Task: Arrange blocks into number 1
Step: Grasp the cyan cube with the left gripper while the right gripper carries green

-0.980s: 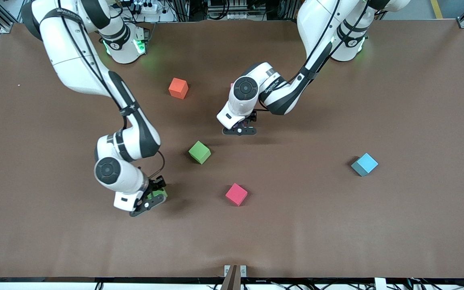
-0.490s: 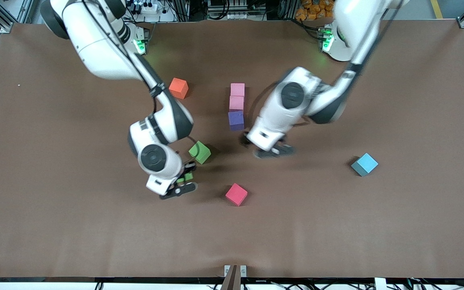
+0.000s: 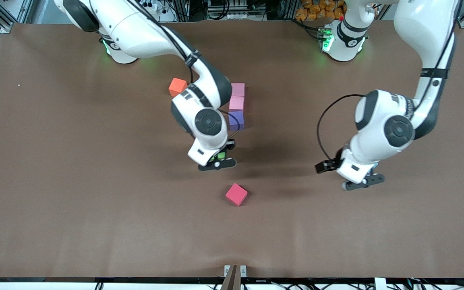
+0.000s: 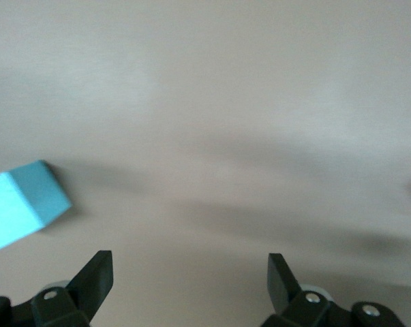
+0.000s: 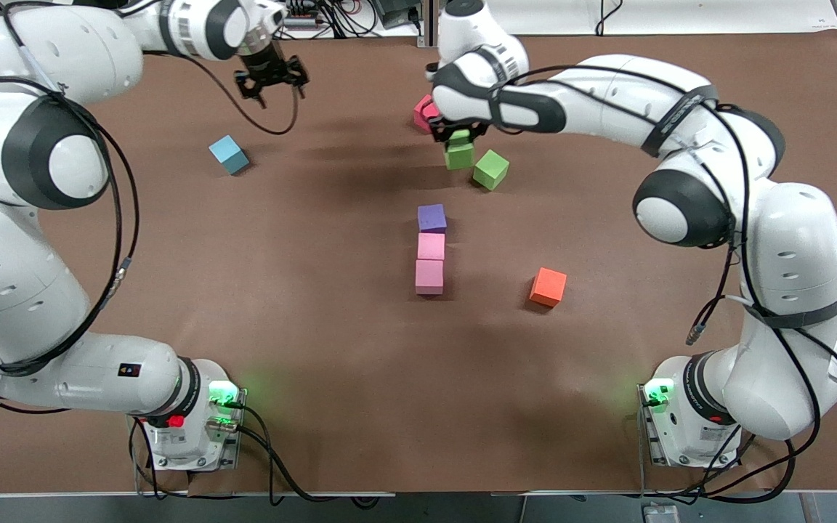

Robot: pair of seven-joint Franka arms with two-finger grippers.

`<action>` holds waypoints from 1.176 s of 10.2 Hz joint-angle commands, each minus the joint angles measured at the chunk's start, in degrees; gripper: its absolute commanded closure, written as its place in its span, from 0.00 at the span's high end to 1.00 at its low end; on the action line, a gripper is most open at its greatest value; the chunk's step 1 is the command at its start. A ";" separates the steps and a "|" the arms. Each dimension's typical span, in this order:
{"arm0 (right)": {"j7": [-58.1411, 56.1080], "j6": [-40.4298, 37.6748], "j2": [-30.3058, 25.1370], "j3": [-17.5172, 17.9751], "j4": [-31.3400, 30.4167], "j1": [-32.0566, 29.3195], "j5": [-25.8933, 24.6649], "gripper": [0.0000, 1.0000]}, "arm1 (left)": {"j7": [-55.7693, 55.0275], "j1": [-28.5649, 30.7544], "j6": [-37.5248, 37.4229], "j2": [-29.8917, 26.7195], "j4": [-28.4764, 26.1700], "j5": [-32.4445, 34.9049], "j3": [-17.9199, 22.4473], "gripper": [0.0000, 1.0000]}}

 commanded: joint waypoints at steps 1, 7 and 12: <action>4.79 3.37 1.30 -0.36 -0.46 2.06 0.24 0.00 | 6.61 0.37 -4.63 -0.45 -1.05 0.39 5.39 1.00; 8.22 10.23 1.31 -0.36 -7.31 5.50 0.24 0.00 | 4.02 0.90 -4.47 1.83 -2.98 -0.32 9.99 1.00; 10.61 9.62 0.60 -0.19 -8.99 7.79 0.24 0.00 | 5.42 1.61 3.51 3.51 -5.27 -0.06 13.06 1.00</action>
